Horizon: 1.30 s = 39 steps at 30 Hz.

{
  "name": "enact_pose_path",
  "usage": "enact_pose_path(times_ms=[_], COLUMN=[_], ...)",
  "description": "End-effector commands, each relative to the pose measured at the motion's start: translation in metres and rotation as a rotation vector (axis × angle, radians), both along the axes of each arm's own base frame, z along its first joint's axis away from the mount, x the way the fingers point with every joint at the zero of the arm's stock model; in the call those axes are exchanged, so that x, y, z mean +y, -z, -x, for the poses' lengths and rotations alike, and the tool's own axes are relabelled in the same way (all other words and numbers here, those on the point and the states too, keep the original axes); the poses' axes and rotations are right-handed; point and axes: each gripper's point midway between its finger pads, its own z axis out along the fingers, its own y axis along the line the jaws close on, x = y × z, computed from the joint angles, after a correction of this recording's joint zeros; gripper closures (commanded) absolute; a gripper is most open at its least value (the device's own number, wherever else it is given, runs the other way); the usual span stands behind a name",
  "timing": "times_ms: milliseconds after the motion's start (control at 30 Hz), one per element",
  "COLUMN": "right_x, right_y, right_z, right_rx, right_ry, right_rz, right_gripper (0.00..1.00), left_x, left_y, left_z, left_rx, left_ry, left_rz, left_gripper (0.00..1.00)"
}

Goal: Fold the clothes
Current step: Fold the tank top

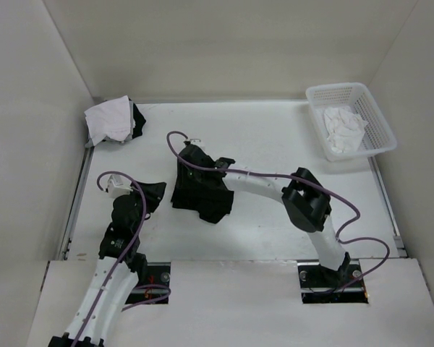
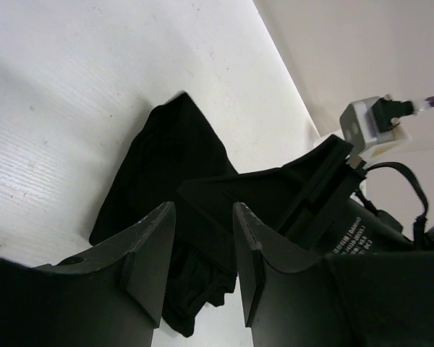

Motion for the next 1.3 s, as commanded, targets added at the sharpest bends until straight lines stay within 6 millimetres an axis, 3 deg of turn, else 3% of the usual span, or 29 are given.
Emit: enact_pose_path(times_ms=[0, 100, 167, 267, 300, 400, 467, 600, 767, 833, 900, 967, 1067, 1167, 1267], right_x=[0.008, -0.016, -0.040, -0.070, -0.078, -0.095, -0.101, -0.108, -0.117, -0.120, -0.123, -0.125, -0.124, -0.122, -0.125], right_y=[-0.073, -0.102, -0.107, -0.079, -0.069, -0.044, -0.038, -0.020, 0.027, 0.040, 0.042, 0.031, -0.003, -0.036, -0.065], right_z=[0.001, 0.009, 0.008, 0.003, 0.002, -0.001, -0.009, -0.037, -0.048, -0.048, -0.049, -0.052, -0.054, -0.046, -0.029], right_rx=[-0.110, -0.162, -0.177, -0.146, -0.130, -0.113, -0.124, -0.113, -0.025, 0.004, 0.004, -0.016, -0.094, -0.163, -0.241], right_ry=[-0.037, -0.028, 0.005, 0.055, 0.066, 0.096, 0.120, 0.143, 0.188, 0.196, 0.207, 0.214, 0.197, 0.164, 0.143], right_rz=[-0.123, -0.187, -0.211, -0.184, -0.165, -0.127, -0.142, -0.150, -0.111, -0.101, -0.099, -0.119, -0.165, -0.198, -0.214], right_gripper=[0.54, 0.48, 0.53, 0.94, 0.99, 1.00, 0.96, 0.94, 0.93, 0.93, 0.92, 0.89, 0.76, 0.58, 0.47], left_x=[-0.003, -0.007, -0.013, -0.041, -0.051, -0.080, -0.092, -0.089, -0.055, -0.049, -0.047, -0.041, -0.019, -0.012, -0.027], left_y=[-0.006, -0.014, -0.014, -0.007, -0.003, 0.011, 0.024, 0.052, 0.094, 0.091, 0.074, 0.058, 0.047, 0.057, 0.074], left_z=[0.000, -0.003, -0.007, -0.016, -0.020, -0.034, -0.041, -0.049, -0.038, -0.031, -0.024, -0.014, 0.000, 0.012, 0.020], left_rx=[-0.019, -0.037, -0.031, -0.006, 0.005, 0.033, 0.061, 0.125, 0.259, 0.244, 0.177, 0.130, 0.111, 0.155, 0.242], left_ry=[0.023, 0.032, 0.046, 0.124, 0.149, 0.208, 0.228, 0.215, 0.127, 0.124, 0.130, 0.119, 0.035, 0.027, 0.105], left_rz=[-0.008, -0.009, -0.010, -0.026, -0.039, -0.074, -0.079, -0.081, -0.061, -0.045, -0.030, -0.034, -0.069, -0.100, -0.091], left_gripper=[0.64, 0.64, 0.63, 0.63, 0.63, 0.63, 0.63, 0.63, 0.63, 0.62, 0.62, 0.58, 0.50, 0.44, 0.42])
